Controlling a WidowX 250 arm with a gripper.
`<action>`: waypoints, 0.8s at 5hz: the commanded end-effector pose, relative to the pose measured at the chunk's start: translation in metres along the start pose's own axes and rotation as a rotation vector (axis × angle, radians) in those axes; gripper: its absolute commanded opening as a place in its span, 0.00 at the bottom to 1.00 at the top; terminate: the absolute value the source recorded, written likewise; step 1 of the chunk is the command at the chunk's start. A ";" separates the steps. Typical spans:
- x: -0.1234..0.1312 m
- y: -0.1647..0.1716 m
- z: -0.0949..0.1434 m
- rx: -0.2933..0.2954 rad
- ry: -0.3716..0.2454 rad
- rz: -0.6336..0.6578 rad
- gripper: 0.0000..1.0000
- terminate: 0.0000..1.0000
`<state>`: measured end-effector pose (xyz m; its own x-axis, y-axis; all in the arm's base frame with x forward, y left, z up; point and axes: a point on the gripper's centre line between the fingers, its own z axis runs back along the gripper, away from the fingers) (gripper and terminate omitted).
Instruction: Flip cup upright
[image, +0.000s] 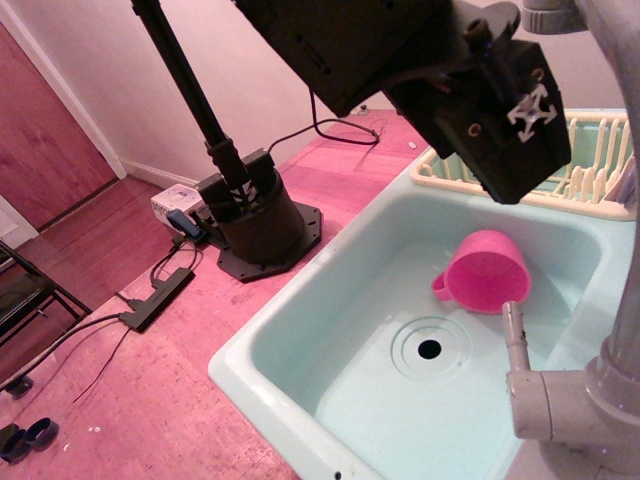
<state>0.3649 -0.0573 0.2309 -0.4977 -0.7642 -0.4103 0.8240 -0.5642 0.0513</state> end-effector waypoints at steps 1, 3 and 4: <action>0.000 0.000 0.000 0.000 0.000 0.000 1.00 0.00; 0.023 -0.032 -0.011 0.014 -0.055 -0.071 1.00 0.00; 0.015 -0.041 -0.022 0.051 -0.057 -0.131 1.00 0.00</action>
<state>0.3352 -0.0348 0.1825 -0.6480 -0.6801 -0.3428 0.7223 -0.6915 0.0065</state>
